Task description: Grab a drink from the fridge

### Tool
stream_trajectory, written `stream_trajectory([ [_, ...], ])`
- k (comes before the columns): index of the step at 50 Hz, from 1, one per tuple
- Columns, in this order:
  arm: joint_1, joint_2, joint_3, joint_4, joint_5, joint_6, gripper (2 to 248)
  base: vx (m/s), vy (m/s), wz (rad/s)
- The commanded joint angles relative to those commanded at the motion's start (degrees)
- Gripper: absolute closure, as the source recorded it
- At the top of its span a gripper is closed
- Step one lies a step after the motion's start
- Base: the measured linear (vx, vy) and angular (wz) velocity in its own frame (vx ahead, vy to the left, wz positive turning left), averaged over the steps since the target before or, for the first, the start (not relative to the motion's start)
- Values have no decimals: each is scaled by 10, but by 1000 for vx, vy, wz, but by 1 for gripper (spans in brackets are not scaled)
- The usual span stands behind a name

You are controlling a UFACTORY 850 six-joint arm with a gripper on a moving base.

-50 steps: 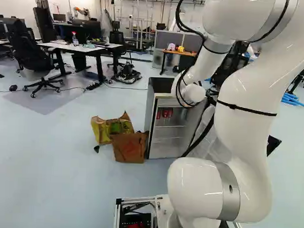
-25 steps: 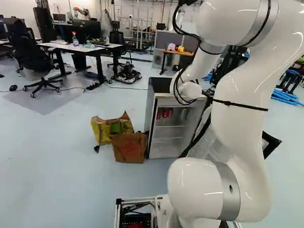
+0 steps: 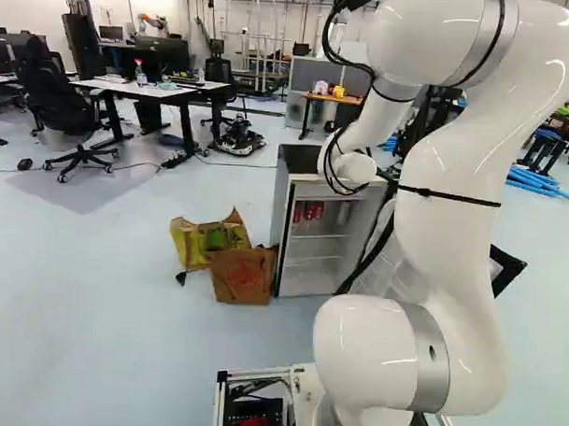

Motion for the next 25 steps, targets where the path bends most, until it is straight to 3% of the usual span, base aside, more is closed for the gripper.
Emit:
stream_trajectory([
  [15,0,0,0,0,0,0,155,0,0,0],
  [16,0,0,0,0,0,0,138,0,0,0],
  [20,0,0,0,0,0,0,138,0,0,0],
  [21,0,0,0,0,0,0,105,0,0,0],
  [25,0,0,0,0,0,0,105,0,0,0],
])
